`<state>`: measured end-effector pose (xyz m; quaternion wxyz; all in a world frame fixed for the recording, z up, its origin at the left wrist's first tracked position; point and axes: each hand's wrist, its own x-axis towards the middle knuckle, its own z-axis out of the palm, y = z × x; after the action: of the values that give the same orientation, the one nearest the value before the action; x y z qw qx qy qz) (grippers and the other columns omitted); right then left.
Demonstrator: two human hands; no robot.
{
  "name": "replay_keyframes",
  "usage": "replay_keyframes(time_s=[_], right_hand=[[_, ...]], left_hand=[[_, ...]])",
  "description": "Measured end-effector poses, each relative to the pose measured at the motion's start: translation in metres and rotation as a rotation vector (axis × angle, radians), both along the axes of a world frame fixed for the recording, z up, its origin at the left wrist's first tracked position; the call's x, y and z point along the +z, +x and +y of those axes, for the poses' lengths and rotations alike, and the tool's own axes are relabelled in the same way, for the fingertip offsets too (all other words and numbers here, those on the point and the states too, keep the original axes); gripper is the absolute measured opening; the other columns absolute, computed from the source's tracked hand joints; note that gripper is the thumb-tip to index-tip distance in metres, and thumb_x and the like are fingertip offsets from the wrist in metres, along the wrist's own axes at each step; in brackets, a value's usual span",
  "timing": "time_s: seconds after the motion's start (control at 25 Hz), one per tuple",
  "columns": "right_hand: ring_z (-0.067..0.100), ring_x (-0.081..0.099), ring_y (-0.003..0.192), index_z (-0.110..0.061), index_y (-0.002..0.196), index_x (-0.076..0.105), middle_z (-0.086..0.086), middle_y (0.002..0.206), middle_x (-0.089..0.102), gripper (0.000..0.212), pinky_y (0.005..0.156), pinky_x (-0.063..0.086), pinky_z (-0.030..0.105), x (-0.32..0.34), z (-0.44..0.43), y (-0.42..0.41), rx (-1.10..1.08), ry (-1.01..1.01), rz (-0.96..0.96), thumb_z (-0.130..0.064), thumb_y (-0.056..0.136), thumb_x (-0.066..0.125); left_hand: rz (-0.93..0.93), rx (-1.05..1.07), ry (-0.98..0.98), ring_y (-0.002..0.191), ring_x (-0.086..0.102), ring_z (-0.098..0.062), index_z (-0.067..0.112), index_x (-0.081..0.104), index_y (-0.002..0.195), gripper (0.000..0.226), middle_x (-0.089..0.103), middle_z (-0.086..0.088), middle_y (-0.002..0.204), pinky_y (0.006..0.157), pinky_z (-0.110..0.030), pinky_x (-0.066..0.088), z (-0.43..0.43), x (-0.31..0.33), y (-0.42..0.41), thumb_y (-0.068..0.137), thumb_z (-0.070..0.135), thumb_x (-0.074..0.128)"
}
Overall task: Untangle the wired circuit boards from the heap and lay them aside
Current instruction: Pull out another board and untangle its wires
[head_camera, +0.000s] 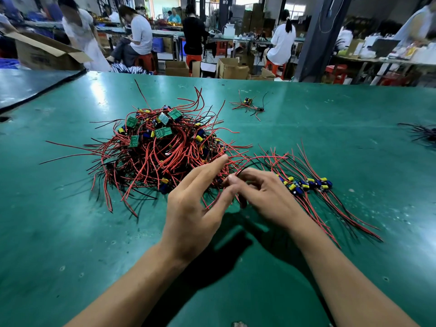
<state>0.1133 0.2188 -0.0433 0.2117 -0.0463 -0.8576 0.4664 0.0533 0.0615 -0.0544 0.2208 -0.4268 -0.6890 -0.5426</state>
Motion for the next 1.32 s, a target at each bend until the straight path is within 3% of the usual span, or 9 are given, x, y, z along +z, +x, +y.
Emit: replay_keyframes(time_s=[0.08,0.2,0.36,0.52,0.68,0.8,0.96,1.12,1.32], right_hand=[[0.009,0.060,0.059,-0.025,0.088,0.079,-0.003,0.072,0.069,0.023,0.056,0.046,0.022,0.005,0.004,0.001,-0.027,-0.115,0.054,-0.036,0.098,0.062],[0.012,0.057,0.057,-0.024,0.084,0.079,-0.005,0.070,0.067,0.025,0.052,0.042,0.021,0.009,0.005,0.000,-0.011,-0.491,0.084,-0.043,0.090,0.063],[0.007,0.053,0.057,-0.022,0.083,0.079,-0.007,0.070,0.063,0.026,0.051,0.041,0.019,0.011,0.007,-0.001,0.000,-0.720,0.073,-0.041,0.086,0.062],[0.006,0.053,0.062,-0.023,0.080,0.080,-0.010,0.072,0.064,0.026,0.052,0.044,0.016,0.014,0.009,0.001,0.016,-0.789,0.028,-0.042,0.083,0.063],[0.013,0.058,0.070,-0.020,0.086,0.080,-0.001,0.078,0.066,0.023,0.063,0.049,0.023,0.015,0.007,0.006,0.215,-0.822,-0.111,-0.041,0.081,0.072],[0.018,0.058,0.070,-0.015,0.094,0.079,0.005,0.082,0.068,0.029,0.063,0.050,0.028,0.013,0.002,0.007,0.322,-0.838,-0.154,-0.039,0.079,0.071],[0.016,0.055,0.056,-0.016,0.098,0.077,0.005,0.077,0.066,0.029,0.046,0.047,0.026,0.012,0.002,0.007,0.329,-0.864,-0.227,-0.039,0.081,0.073],[0.021,0.053,0.065,-0.019,0.097,0.077,0.006,0.082,0.068,0.025,0.055,0.049,0.031,0.007,0.003,0.005,0.285,-0.807,-0.198,-0.034,0.078,0.079],[0.011,0.060,0.060,-0.020,0.085,0.078,0.001,0.070,0.066,0.026,0.067,0.040,0.030,0.004,0.006,0.001,0.080,-0.682,-0.094,-0.037,0.068,0.086]], left_hand=[[-0.064,0.039,-0.052,0.103,0.064,-0.009,0.011,0.065,0.124,0.041,0.069,0.003,0.110,0.092,-0.031,0.051,0.000,-0.002,-0.001,0.084,0.014,0.076],[-0.068,0.090,-0.068,0.086,0.064,-0.008,0.013,0.073,0.101,0.016,0.070,0.007,0.091,0.079,-0.028,0.051,-0.001,-0.003,-0.004,0.085,0.015,0.075],[-0.479,-0.158,-0.207,0.052,0.057,-0.007,0.018,0.076,0.078,0.008,0.068,0.007,0.061,0.052,-0.022,0.046,0.000,0.001,-0.001,0.085,0.021,0.076],[-0.974,-0.575,-0.263,0.061,0.065,-0.017,0.010,0.074,0.082,0.013,0.073,-0.008,0.072,0.056,-0.024,0.053,0.004,-0.001,0.003,0.083,0.022,0.077],[-1.342,-0.855,-0.218,0.084,0.072,-0.030,0.011,0.071,0.100,0.057,0.072,-0.018,0.093,0.074,-0.034,0.060,0.004,0.001,-0.005,0.075,0.061,0.064],[-1.359,-0.793,-0.140,0.079,0.073,-0.028,0.006,0.072,0.101,0.067,0.073,-0.017,0.093,0.071,-0.033,0.061,0.007,0.000,-0.006,0.072,0.066,0.068],[-1.230,-0.712,-0.031,0.075,0.072,-0.027,0.011,0.075,0.100,0.038,0.073,-0.018,0.096,0.077,-0.041,0.059,0.004,-0.004,-0.002,0.080,0.043,0.071],[-1.230,-0.712,-0.029,0.070,0.071,-0.031,0.021,0.075,0.097,0.024,0.074,-0.018,0.088,0.068,-0.036,0.060,0.004,0.001,0.003,0.083,0.036,0.064],[-1.216,-0.640,-0.077,0.077,0.072,-0.027,0.007,0.071,0.108,0.028,0.074,-0.023,0.092,0.062,-0.028,0.055,0.004,0.002,0.002,0.090,0.025,0.060]])
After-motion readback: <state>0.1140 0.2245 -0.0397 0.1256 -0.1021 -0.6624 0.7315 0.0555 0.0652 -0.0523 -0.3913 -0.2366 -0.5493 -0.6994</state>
